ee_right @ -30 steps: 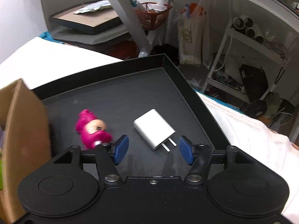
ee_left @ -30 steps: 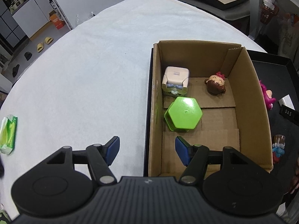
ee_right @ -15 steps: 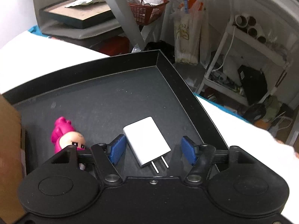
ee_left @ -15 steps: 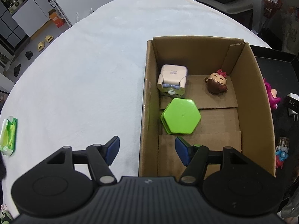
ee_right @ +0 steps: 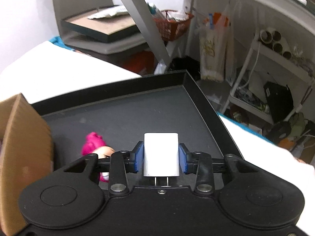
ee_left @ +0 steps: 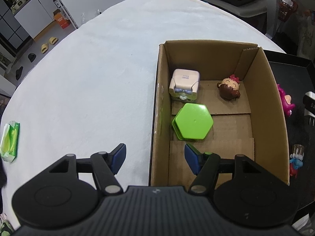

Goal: Organize rigid objects
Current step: 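Carry the charger plug with the right gripper over the box while the left gripper grips the box wall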

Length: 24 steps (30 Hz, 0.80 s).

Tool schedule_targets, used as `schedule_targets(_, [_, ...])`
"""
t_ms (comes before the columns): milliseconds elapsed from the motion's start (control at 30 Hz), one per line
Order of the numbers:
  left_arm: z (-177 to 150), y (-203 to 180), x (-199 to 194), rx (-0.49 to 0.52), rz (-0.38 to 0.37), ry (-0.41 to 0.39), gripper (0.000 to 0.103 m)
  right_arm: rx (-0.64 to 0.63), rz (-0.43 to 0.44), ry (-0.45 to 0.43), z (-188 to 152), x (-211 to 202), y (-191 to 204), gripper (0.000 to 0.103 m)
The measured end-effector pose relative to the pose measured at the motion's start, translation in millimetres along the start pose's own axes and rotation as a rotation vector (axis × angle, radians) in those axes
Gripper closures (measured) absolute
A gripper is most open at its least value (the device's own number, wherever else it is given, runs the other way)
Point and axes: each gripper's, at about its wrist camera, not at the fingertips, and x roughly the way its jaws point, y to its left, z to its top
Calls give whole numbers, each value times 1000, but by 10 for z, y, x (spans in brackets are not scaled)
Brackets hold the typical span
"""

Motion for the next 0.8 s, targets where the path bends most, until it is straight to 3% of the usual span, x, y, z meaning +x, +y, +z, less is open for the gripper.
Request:
schedule_targets(567, [-84, 68, -98, -18, -66, -62, 40, -46, 161, -131, 210, -761, 32, 67])
schedule_targets(800, [-113, 80, -109, -19, -99, -92, 48, -59, 256, -168, 244, -996, 100, 67])
